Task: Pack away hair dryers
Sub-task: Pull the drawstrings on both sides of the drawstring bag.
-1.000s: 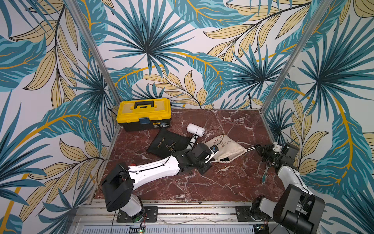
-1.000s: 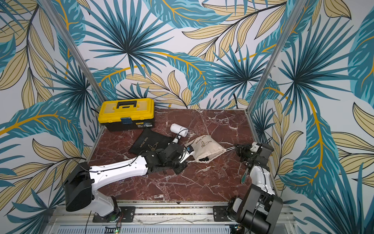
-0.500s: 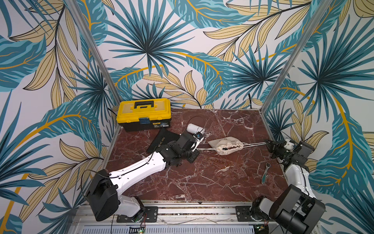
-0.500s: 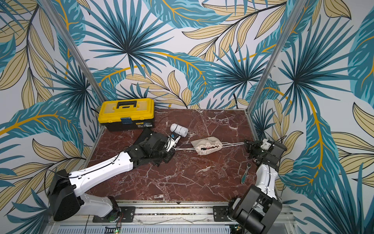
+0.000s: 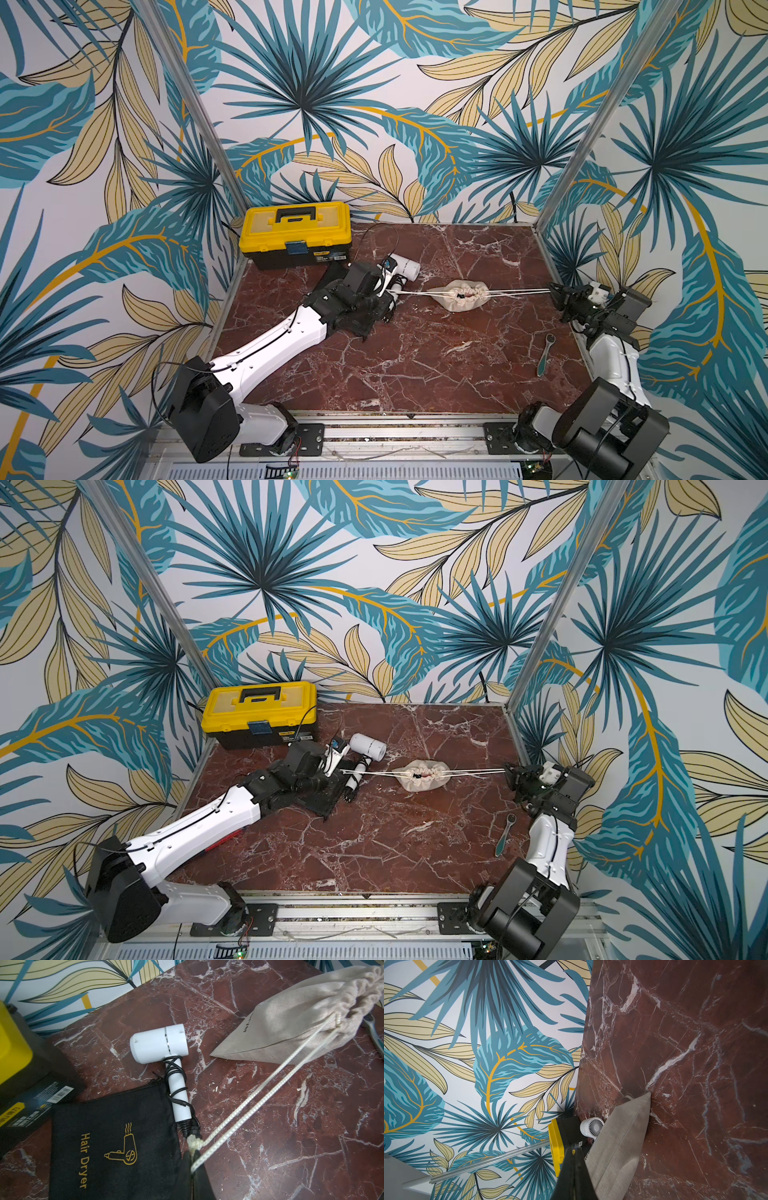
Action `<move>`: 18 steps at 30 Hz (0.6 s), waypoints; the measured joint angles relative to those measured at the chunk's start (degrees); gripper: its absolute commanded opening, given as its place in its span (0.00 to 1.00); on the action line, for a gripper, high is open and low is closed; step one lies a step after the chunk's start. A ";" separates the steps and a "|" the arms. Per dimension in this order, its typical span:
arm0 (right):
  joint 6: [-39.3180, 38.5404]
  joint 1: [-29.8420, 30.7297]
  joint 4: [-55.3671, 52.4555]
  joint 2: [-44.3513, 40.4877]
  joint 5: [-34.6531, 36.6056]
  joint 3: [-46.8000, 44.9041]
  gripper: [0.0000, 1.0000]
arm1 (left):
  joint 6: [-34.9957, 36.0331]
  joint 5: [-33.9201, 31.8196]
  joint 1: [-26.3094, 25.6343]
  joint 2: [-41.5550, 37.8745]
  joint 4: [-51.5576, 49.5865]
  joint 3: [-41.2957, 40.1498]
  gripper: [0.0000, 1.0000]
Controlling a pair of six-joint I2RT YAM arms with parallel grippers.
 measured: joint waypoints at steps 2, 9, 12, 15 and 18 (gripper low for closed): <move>-0.02 -0.20 -0.31 0.26 -0.04 0.24 0.00 | 0.00 0.35 1.55 -0.55 0.00 0.00 0.00; -0.50 -0.48 -1.88 0.68 -0.35 0.72 0.00 | -0.02 2.21 6.08 -1.86 -0.13 -0.28 0.00; -0.70 -0.57 -2.34 0.68 -0.63 0.87 0.00 | -0.04 2.97 7.13 -2.08 -0.13 -0.76 0.00; -0.87 -0.59 -2.73 0.70 -0.98 1.03 0.00 | -0.09 3.67 8.07 -2.10 -0.13 -1.27 0.00; -0.79 -0.63 -2.73 0.72 -1.31 1.09 0.00 | -0.20 4.68 8.66 -2.12 -0.17 -1.57 0.00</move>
